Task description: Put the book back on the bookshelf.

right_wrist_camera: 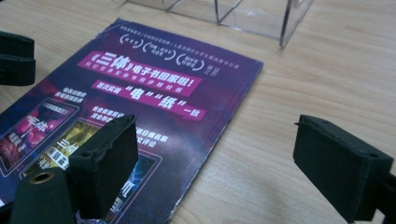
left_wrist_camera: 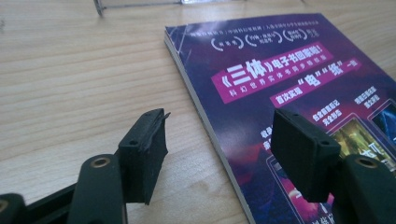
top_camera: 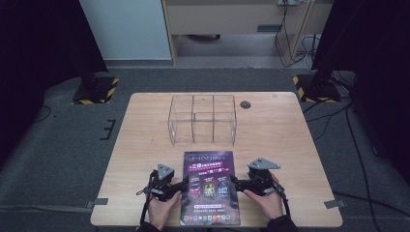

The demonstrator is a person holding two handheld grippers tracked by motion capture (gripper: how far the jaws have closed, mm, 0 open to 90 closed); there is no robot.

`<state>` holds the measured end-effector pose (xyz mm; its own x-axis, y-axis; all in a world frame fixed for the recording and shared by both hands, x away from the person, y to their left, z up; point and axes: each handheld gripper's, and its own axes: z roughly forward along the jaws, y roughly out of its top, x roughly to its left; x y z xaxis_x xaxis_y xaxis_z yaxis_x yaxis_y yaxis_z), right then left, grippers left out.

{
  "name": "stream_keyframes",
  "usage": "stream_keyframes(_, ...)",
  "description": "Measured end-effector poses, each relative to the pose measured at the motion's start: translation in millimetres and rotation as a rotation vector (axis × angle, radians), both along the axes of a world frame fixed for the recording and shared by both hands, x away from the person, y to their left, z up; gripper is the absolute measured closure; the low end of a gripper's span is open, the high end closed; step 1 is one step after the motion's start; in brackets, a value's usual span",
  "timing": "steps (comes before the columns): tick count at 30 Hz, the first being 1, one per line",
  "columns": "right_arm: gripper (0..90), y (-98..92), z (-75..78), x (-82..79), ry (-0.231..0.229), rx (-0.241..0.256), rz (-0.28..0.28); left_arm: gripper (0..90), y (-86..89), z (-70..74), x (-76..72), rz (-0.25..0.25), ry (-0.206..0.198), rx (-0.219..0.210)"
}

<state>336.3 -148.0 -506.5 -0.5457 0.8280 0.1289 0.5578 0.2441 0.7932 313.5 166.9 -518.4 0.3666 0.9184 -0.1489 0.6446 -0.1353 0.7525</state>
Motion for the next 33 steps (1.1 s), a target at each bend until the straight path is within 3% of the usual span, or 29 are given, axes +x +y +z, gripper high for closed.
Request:
stream_keyframes(14, 17.5, 17.0, -17.9, -3.0, 0.059, -0.022, 0.05, 36.4, -14.6, -8.9, 2.9, -0.026, 0.044, 0.014)
stream_keyframes(20, 19.3, 24.0, -24.1, -5.5, 0.086, -0.022, 0.072, 36.5, -16.8, -10.2, 3.3, -0.028, 0.043, 0.009)
stream_keyframes(24, 20.1, 30.4, -27.7, -6.5, 0.073, -0.053, 0.091, 36.4, -18.3, -10.5, 3.2, -0.03, 0.04, 0.006)
stream_keyframes(33, 19.7, 34.4, -29.1, -8.1, 0.069, -0.023, 0.083, 35.1, -25.5, -11.6, 1.4, -0.03, 0.028, 0.015)
